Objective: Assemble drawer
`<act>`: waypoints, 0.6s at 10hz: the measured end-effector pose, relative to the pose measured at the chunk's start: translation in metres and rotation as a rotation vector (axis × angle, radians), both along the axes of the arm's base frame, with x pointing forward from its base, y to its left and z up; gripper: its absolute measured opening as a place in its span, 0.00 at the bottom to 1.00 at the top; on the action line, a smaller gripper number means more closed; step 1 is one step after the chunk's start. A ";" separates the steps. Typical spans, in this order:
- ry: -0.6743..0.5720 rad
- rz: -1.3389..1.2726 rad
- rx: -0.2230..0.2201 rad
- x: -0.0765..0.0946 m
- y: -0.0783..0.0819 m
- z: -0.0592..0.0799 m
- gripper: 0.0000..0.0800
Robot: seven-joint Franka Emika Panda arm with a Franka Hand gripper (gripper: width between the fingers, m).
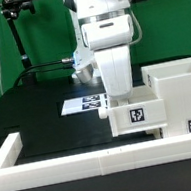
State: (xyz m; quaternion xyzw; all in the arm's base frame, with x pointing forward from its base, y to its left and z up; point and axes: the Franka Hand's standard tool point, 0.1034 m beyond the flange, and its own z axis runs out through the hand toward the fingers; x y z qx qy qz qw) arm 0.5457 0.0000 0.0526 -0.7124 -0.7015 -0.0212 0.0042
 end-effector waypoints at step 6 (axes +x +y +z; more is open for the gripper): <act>0.003 -0.004 -0.003 0.000 0.002 0.000 0.06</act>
Offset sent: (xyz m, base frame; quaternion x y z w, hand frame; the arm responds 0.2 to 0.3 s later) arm -0.0038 0.0020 0.0036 0.0022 -0.0188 -0.0370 0.9991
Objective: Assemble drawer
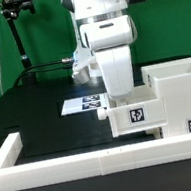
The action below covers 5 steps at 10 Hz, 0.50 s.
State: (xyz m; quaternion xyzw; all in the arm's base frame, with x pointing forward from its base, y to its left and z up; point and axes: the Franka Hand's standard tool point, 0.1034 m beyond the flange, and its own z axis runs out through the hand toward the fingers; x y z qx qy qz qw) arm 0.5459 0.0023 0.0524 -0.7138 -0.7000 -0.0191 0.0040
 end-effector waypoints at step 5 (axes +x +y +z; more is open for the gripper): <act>0.000 -0.015 -0.007 0.001 -0.002 0.000 0.06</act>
Offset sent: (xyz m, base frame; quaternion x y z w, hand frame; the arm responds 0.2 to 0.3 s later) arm 0.0000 0.0000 0.0000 0.0000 0.0000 0.0000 1.0000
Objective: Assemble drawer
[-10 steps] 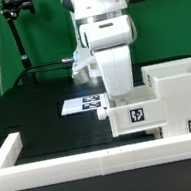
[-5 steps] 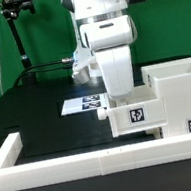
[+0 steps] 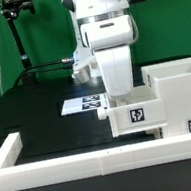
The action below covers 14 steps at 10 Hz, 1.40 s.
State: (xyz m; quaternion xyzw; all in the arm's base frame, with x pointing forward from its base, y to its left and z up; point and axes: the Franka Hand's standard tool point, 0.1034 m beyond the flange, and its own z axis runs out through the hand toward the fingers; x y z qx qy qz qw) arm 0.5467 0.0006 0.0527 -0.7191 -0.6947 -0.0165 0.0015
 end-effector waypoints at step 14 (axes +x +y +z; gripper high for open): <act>0.009 -0.034 0.002 -0.007 0.008 -0.004 0.06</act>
Offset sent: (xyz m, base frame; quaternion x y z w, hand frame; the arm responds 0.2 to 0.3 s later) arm -0.0200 0.0090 -0.0041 0.0092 -0.0080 -0.1111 0.9937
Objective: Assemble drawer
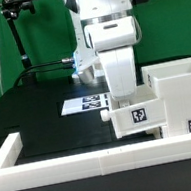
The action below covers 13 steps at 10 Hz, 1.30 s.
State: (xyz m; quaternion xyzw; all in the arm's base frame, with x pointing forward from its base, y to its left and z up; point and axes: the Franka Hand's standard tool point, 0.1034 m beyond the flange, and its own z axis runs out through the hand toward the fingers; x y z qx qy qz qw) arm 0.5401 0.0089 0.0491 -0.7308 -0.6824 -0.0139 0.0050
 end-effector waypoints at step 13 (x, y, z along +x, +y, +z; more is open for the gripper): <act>-0.022 0.078 -0.032 -0.003 -0.012 -0.004 0.06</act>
Offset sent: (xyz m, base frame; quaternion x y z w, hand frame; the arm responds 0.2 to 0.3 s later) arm 0.0099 0.0158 -0.0056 -0.0018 -0.0029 -0.0588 0.9983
